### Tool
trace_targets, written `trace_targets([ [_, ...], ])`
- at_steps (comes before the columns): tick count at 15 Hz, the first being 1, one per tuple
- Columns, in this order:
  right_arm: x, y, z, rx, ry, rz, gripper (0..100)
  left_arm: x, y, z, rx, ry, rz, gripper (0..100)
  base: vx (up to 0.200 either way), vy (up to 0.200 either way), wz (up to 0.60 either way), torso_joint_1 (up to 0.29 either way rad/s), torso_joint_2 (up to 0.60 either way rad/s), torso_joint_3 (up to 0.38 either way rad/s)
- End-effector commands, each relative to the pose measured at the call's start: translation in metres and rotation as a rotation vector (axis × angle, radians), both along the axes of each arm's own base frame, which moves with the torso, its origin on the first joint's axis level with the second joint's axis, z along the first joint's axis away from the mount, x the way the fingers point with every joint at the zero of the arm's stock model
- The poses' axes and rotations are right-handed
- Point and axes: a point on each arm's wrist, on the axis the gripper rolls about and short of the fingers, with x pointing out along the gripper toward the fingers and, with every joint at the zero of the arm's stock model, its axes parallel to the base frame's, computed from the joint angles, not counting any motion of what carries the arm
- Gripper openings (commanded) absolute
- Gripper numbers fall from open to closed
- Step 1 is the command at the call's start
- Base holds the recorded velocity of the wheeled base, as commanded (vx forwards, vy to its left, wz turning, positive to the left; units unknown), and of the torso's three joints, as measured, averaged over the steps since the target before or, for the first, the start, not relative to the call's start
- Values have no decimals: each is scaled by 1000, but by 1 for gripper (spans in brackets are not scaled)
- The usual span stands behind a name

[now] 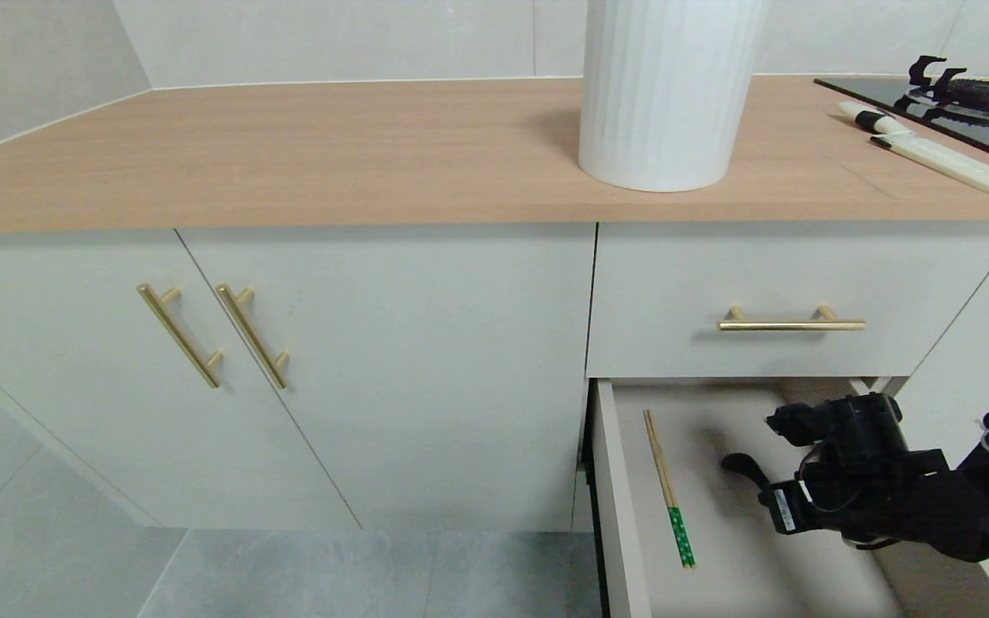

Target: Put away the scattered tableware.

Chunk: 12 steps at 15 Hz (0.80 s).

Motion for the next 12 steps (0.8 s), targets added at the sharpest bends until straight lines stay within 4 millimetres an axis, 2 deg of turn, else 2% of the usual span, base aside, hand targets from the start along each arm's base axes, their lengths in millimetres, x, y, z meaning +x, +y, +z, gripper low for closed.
trace_targets([
  [1, 1, 0, -10, -6, 29, -1, 0, 0, 0, 0, 0, 0, 0, 100, 0, 0, 0, 0, 0, 0],
  [10, 1, 0, -7, -3, 4, -4, 0, 0, 0, 0, 0, 0, 0, 100, 0, 0, 0, 0, 0, 0],
  [11, 1, 0, -7, -3, 4, -4, 100, 0, 0, 0, 0, 0, 0, 100, 0, 0, 0, 0, 0, 0],
  [12, 1, 0, -6, -3, 3, -5, 100, 0, 0, 0, 0, 0, 0, 100, 0, 0, 0, 0, 0, 0],
])
